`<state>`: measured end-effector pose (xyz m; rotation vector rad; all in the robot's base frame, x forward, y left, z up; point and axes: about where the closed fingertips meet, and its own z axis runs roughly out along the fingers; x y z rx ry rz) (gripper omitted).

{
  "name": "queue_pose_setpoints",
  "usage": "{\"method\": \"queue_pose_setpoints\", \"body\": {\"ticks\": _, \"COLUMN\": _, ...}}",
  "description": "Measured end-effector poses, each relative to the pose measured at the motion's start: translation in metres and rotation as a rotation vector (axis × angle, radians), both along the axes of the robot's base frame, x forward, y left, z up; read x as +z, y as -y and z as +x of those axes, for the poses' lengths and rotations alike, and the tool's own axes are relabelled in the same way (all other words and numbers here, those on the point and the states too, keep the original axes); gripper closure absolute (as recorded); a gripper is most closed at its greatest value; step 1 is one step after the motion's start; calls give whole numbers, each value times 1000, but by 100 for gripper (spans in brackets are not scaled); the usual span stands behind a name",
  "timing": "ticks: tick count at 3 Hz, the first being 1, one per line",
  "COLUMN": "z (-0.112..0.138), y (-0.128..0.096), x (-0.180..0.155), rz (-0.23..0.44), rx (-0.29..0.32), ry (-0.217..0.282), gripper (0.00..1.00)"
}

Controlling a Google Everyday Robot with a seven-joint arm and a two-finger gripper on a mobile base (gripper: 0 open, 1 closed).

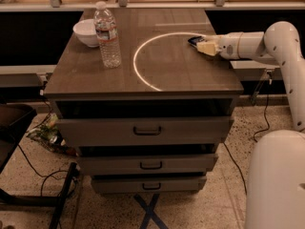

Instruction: Move rxbar blueberry near water bottle

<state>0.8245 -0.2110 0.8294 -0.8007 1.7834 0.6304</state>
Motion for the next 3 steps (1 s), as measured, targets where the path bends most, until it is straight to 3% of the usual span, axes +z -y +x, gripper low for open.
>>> {"method": "queue_pose_setpoints", "body": {"ticks": 3, "z": 0, "y": 0, "x": 0, "rz": 0, "rx": 0, "ry": 0, "gripper": 100}}
